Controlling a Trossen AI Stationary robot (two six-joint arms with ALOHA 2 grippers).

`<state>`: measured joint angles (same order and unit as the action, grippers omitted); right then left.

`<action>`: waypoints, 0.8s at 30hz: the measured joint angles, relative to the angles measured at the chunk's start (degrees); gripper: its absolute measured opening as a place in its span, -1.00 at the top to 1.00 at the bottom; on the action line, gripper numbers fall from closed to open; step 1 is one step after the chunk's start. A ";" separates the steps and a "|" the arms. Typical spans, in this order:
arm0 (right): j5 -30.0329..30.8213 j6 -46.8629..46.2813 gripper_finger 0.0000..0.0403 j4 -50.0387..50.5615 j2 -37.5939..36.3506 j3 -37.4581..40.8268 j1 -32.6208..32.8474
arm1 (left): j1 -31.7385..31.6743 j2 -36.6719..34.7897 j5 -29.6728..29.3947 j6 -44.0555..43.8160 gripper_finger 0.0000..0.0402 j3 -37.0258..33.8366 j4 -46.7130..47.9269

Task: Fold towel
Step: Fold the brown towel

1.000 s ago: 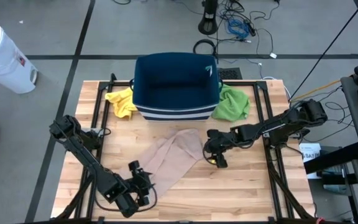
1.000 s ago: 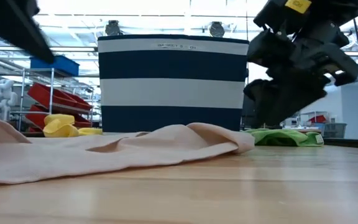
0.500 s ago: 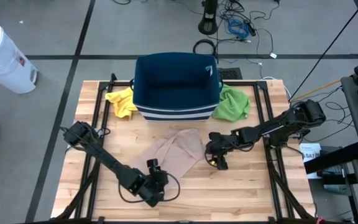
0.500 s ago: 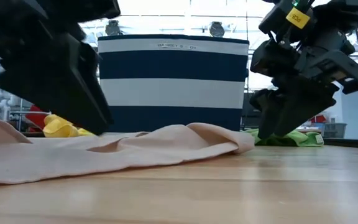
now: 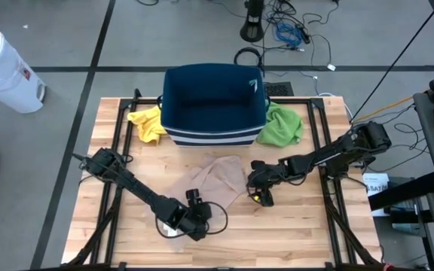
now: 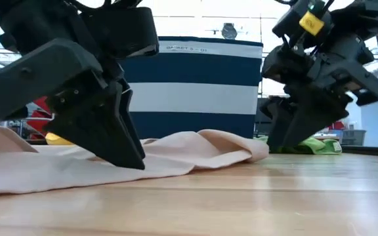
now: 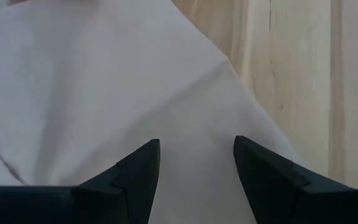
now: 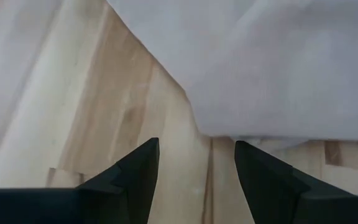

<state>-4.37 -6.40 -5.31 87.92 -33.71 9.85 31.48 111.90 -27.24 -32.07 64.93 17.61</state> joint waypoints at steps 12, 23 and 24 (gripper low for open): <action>1.02 1.71 0.21 -5.09 3.82 0.00 0.07 | -0.50 0.26 1.75 1.07 -0.07 0.00 -0.82; -0.47 1.73 0.40 -5.23 3.30 -0.04 0.07 | -0.43 0.26 2.64 0.08 -0.07 -0.48 -0.88; -0.47 1.73 0.40 -5.27 3.30 -0.04 0.07 | -0.43 0.26 2.64 0.08 -0.07 -0.48 -0.88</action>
<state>-4.84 -4.67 -10.58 91.22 -33.76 9.91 31.05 112.16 -24.60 -31.99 64.45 16.73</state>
